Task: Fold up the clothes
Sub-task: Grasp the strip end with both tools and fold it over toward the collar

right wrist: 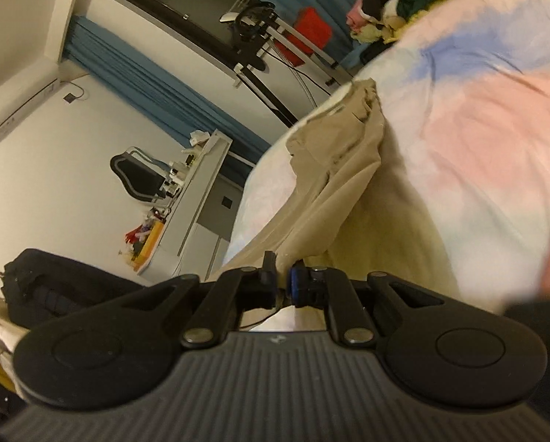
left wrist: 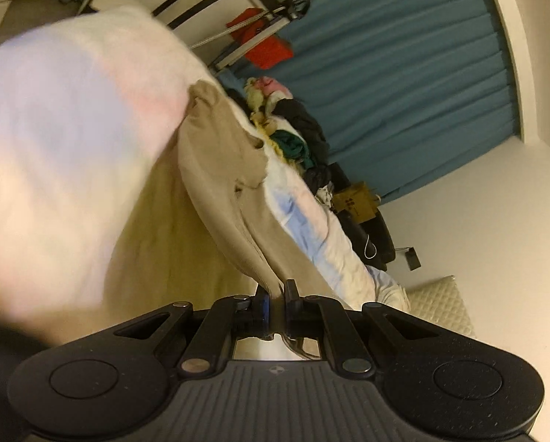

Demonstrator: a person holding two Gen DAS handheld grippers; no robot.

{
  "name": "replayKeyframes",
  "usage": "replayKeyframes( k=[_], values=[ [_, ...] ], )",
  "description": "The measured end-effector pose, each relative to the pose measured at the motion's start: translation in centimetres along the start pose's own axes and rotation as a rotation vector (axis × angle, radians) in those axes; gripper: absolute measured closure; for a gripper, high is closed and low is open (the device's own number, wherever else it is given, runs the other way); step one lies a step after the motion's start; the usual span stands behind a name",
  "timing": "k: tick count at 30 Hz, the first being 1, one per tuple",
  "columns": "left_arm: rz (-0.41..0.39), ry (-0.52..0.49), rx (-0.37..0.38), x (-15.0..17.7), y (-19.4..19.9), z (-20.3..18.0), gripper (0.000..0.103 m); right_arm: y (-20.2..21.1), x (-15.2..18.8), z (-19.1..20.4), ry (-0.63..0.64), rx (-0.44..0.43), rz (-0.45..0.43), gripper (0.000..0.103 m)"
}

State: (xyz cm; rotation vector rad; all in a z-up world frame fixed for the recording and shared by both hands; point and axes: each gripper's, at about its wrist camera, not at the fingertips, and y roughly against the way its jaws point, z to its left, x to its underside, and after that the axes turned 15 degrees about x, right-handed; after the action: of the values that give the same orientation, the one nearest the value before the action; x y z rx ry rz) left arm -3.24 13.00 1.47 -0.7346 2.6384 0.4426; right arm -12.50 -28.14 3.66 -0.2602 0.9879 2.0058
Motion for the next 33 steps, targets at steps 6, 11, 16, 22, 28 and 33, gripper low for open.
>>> replayKeyframes(
  k=[6,11,16,22,28,33],
  values=[
    [-0.022,0.034,-0.029,4.9,2.8,1.3,0.096,1.8,4.2,-1.3,-0.016,0.02,-0.022,0.093],
    [-0.04,-0.001,-0.048,1.7,0.7,1.9,0.096,-0.3,2.7,-1.3,-0.03,0.045,-0.045,0.093],
    [-0.049,-0.029,-0.085,-4.8,-3.0,2.4,0.096,-4.5,-1.4,-0.7,-0.067,0.071,-0.062,0.093],
    [-0.044,-0.141,-0.233,-12.2,-10.7,2.0,0.095,-11.7,-7.7,1.3,-0.059,0.144,-0.092,0.093],
    [-0.006,-0.215,-0.367,-17.0,-18.5,4.9,0.095,-20.4,-12.5,1.6,-0.029,0.252,-0.073,0.093],
    [0.024,-0.271,-0.417,-19.0,-23.3,8.9,0.094,-27.2,-14.0,-0.4,0.016,0.307,-0.044,0.093]
  ],
)
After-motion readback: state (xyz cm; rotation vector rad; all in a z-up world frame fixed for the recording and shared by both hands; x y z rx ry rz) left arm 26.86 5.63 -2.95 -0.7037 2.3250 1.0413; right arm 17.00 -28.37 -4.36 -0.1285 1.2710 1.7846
